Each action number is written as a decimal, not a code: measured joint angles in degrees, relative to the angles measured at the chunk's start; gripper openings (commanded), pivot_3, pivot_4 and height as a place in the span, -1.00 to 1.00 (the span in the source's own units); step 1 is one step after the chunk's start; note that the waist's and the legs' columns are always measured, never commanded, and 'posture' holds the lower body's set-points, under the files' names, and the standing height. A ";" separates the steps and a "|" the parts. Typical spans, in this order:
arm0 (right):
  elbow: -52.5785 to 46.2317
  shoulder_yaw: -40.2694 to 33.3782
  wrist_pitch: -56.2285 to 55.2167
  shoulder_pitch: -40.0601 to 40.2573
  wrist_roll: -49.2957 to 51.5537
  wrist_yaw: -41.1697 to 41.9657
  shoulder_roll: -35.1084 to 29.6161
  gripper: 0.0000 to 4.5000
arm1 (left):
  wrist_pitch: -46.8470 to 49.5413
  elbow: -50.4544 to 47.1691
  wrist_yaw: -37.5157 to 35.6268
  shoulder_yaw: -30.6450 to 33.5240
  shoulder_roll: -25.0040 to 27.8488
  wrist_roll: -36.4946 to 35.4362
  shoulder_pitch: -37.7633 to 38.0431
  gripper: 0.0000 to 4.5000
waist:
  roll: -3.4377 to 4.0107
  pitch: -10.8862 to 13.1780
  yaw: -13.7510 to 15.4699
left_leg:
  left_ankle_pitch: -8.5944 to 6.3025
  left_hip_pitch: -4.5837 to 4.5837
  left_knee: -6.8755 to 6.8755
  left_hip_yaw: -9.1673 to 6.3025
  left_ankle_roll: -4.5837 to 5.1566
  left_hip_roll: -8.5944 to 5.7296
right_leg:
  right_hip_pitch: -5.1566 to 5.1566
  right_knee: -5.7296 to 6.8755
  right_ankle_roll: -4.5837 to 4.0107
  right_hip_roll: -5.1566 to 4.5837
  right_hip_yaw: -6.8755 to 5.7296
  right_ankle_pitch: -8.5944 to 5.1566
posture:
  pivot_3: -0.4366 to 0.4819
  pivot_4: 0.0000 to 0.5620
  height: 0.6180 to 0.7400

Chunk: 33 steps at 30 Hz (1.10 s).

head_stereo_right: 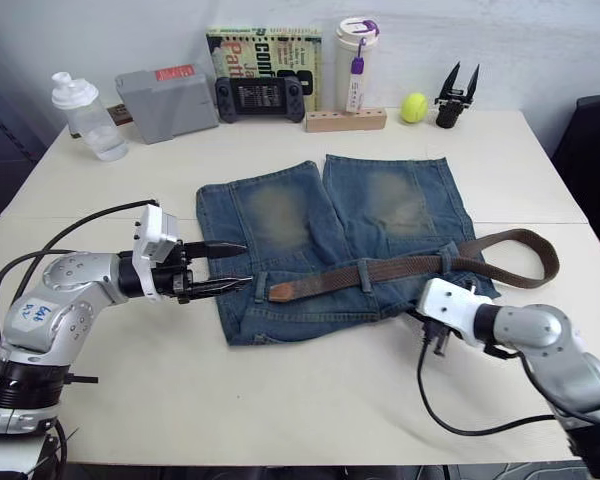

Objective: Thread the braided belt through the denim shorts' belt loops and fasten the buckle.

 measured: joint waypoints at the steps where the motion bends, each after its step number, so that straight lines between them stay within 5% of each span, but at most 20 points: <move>1: 2.17 -0.58 -2.28 0.28 -0.25 0.56 -1.09 -0.96 | -0.06 0.07 0.18 -0.01 -0.40 0.18 -0.01 0.41 | 0.00 0.00 -0.04 | 0.00 0.00 0.00 0.00 0.00 0.00 | 0.02 0.00 0.01 0.00 0.00 0.00 | -0.05 -0.47 0.27; 11: 32.60 2.06 -19.96 -16.29 -9.55 -2.25 -0.44 -0.96 | -0.34 0.13 1.15 -1.40 -4.45 1.38 -0.06 0.41 | 0.04 0.03 -0.66 | 0.17 0.03 0.04 0.03 -0.01 0.01 | 0.02 0.06 0.00 0.04 0.02 0.00 | -0.05 -0.47 0.27; 17: 38.38 1.21 -20.65 -20.09 -8.13 -1.43 1.29 0.13 | -0.50 0.62 1.25 -2.65 -5.64 3.03 -0.45 0.41 | 0.04 0.02 -1.31 | 0.22 0.02 0.03 -0.06 -0.04 0.02 | 0.04 0.06 -0.03 0.06 -0.05 -0.02 | -0.05 -0.47 0.27; 21: 30.14 -2.74 -14.07 -14.38 -2.79 2.96 -1.30 0.98 | -0.45 0.83 0.97 -2.53 -5.70 3.09 -0.43 0.41 | 0.11 0.06 -1.03 | 0.23 0.00 0.04 -0.08 -0.01 0.02 | 0.05 0.05 -0.04 0.03 -0.06 -0.02 | -0.05 -0.47 0.27; 29: -2.80 -16.84 21.64 -6.52 23.69 -1.62 3.98 0.98 | 0.65 0.06 -0.96 -2.60 -5.71 2.12 0.72 0.41 | 0.17 0.10 -1.00 | 0.22 -0.01 -0.08 -0.34 -0.04 0.07 | 0.02 0.04 -0.14 0.04 -0.13 -0.07 | -0.05 -0.47 0.27; 33: -13.18 -20.18 45.85 -3.38 47.56 -13.06 11.20 0.98 | 0.93 -0.35 -0.59 -2.62 -5.49 2.51 0.74 0.41 | 0.18 0.10 -0.36 | 0.16 -0.03 -0.10 -0.35 -0.04 0.05 | 0.03 0.01 -0.14 -0.02 -0.13 -0.06 | -0.05 -0.47 0.27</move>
